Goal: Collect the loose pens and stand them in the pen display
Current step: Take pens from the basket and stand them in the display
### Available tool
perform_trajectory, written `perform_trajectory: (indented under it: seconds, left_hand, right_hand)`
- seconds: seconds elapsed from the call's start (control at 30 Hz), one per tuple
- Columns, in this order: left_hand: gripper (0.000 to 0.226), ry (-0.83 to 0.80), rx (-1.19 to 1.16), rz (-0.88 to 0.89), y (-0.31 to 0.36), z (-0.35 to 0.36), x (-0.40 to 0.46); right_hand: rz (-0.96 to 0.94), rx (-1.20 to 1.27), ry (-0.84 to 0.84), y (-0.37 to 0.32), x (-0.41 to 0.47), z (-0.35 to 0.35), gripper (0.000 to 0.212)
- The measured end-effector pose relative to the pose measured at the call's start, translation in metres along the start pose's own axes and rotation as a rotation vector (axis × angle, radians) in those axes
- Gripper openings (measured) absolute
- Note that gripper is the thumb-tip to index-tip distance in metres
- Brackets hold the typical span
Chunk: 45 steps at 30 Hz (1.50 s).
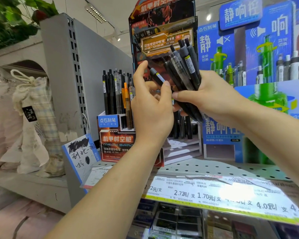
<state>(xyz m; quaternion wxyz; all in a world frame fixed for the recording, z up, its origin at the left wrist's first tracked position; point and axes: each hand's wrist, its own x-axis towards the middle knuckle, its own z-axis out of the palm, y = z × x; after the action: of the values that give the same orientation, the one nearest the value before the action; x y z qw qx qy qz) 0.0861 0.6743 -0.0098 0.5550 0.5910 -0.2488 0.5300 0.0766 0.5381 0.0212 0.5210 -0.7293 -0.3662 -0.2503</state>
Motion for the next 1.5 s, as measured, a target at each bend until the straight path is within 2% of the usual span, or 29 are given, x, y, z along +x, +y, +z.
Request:
perform_trajectory:
  seconds: [0.1,0.2,0.27,0.37,0.47,0.57,1.0,1.1,1.3,1.5]
  left_hand:
    - [0.053,0.022,-0.015,0.019,0.003,-0.002,0.001]
    - [0.049,0.086,-0.06,-0.005,0.005,-0.009,0.007]
    - [0.047,0.104,0.028,0.052,0.004,-0.018,0.013]
    - [0.042,-0.028,0.307,0.212,0.004,-0.03,0.015]
    - [0.037,-0.168,0.472,0.232,0.002,-0.031,0.008]
    - [0.034,-0.211,0.551,0.257,-0.003,-0.028,0.005]
    - [0.02,-0.224,0.546,0.252,-0.006,-0.024,0.002]
    - [0.03,-0.247,0.56,0.208,-0.006,-0.023,-0.001]
    - [0.064,-0.423,0.703,0.119,0.004,-0.027,0.0]
    - [0.077,-0.595,0.87,0.005,0.004,-0.019,0.001]
  right_hand:
    - [0.015,0.043,0.034,0.0,0.0,0.0,0.011]
    - [0.016,0.041,0.158,0.002,0.004,0.0,0.014]
    - [0.028,0.038,0.217,0.004,0.006,0.0,0.015]
    - [0.016,-0.048,0.232,0.006,0.008,-0.001,0.008]
    - [0.005,-0.067,0.231,0.005,0.008,-0.002,0.007]
    - [-0.001,-0.057,0.236,0.005,0.008,-0.002,0.012]
    - [0.006,-0.098,0.216,0.004,0.007,0.0,0.009]
    - [0.012,-0.091,0.236,0.006,0.007,-0.001,0.01]
    - [0.006,-0.072,0.243,0.008,0.009,0.0,0.01]
    - [0.025,-0.024,0.222,0.008,0.009,0.001,0.007]
